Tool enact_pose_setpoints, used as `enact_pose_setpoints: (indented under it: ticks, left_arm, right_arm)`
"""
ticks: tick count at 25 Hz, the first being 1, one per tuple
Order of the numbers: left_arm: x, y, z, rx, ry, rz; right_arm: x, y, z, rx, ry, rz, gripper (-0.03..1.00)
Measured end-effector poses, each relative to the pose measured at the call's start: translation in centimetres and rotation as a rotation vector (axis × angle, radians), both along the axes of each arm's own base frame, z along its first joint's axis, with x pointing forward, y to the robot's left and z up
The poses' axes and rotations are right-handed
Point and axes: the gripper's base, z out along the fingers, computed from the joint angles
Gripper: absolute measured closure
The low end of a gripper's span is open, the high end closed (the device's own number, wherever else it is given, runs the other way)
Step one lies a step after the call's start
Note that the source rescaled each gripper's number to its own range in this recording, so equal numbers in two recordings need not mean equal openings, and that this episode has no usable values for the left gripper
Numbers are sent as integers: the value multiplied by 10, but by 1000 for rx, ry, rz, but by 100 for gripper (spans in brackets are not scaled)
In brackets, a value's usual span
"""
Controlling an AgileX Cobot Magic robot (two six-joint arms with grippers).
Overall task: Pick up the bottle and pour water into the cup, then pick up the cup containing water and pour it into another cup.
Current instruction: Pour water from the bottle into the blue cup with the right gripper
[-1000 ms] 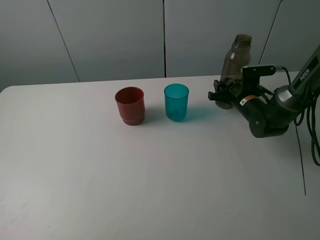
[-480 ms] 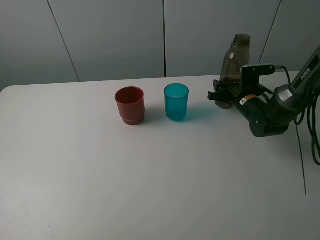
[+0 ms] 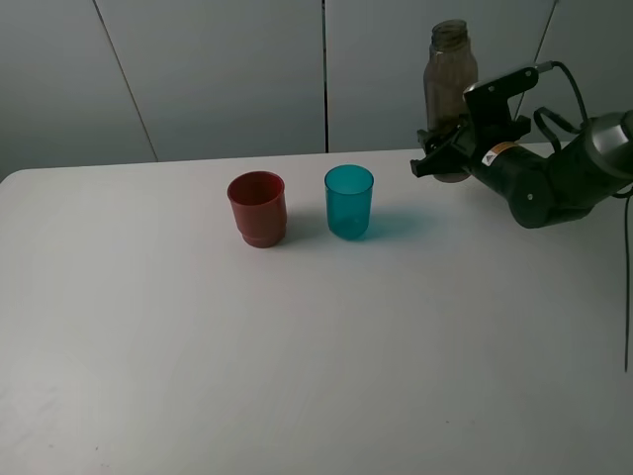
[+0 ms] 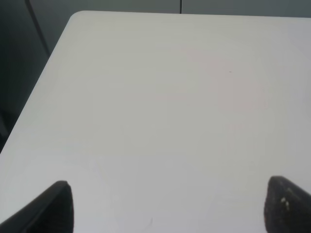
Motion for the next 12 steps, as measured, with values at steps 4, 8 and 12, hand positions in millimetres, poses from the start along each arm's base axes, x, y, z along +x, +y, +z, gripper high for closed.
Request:
enact_pose_setpoints:
  ticks: [4, 8, 12]
  left_arm:
    - [0, 0, 0, 0, 0, 0]
    - [0, 0, 0, 0, 0, 0]
    - [0, 0, 0, 0, 0, 0]
  right_arm:
    - [-2, 2, 5, -156, 27, 71, 96]
    - [-5, 3, 5, -288, 45, 132, 96]
    - [-7, 8, 4, -370, 33, 216, 96]
